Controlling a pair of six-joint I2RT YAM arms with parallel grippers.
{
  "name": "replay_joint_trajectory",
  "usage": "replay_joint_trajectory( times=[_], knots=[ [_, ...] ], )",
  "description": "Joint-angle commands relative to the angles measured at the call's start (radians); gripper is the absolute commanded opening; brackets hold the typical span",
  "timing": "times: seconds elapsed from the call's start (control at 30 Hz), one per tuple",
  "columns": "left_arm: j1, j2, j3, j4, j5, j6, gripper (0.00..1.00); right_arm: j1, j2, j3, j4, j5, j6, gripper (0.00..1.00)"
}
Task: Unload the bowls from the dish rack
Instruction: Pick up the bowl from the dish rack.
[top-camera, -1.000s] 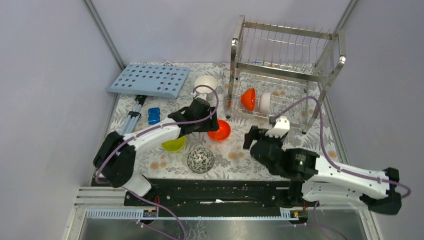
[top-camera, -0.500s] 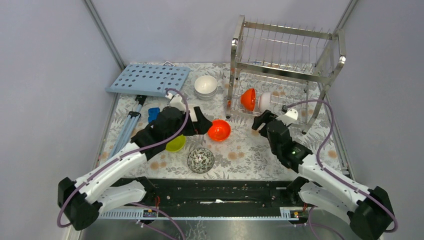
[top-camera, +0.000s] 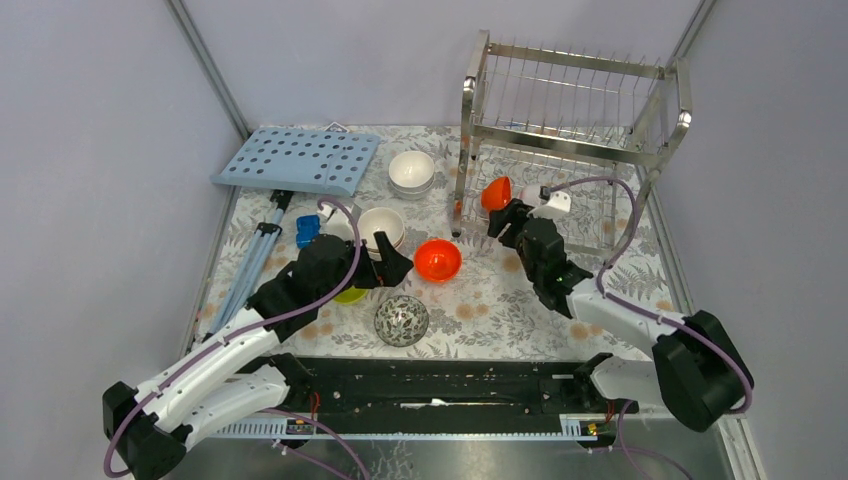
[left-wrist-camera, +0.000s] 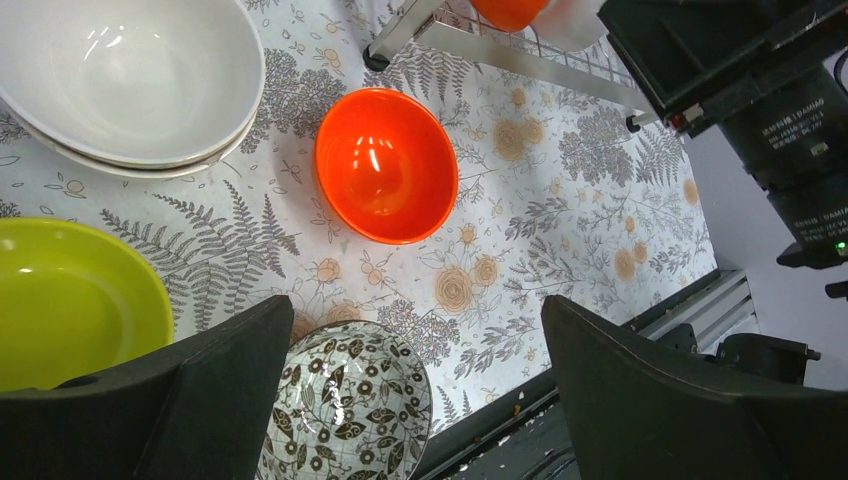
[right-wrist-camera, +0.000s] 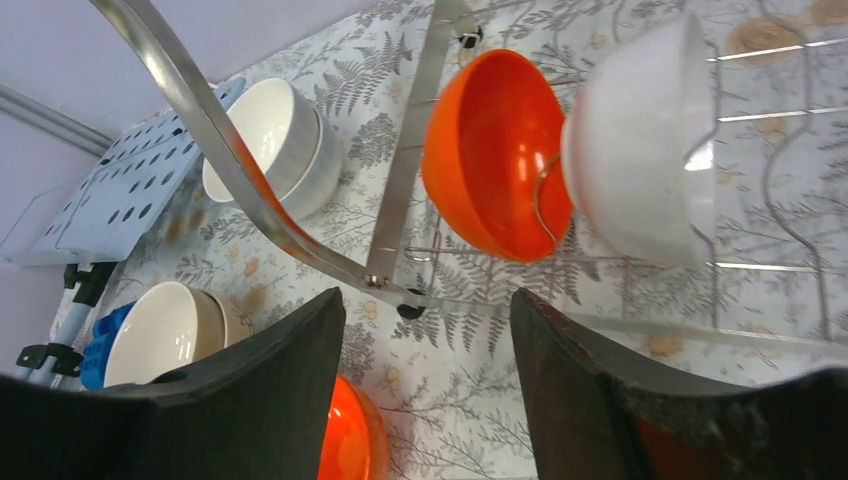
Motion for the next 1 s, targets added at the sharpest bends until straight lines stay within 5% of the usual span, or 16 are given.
replay_joint_trajectory(
  times=[0.0, 0.77, 0.97],
  knots=[
    [0.004, -0.022, -0.003, 0.008, 0.009, -0.005, 0.99, -0.005, 0.073, 0.089, 0.123, -0.045, -0.066, 0.63],
    [0.004, 0.01, -0.001, 0.017, -0.028, 0.07, 0.99, -0.094, 0.359, 0.163, 0.266, -0.139, -0.178, 0.58],
    [0.005, 0.036, -0.001, 0.028, -0.025, 0.071, 0.99, -0.109, 0.413, 0.167, 0.289, -0.177, -0.159, 0.44]
  ],
)
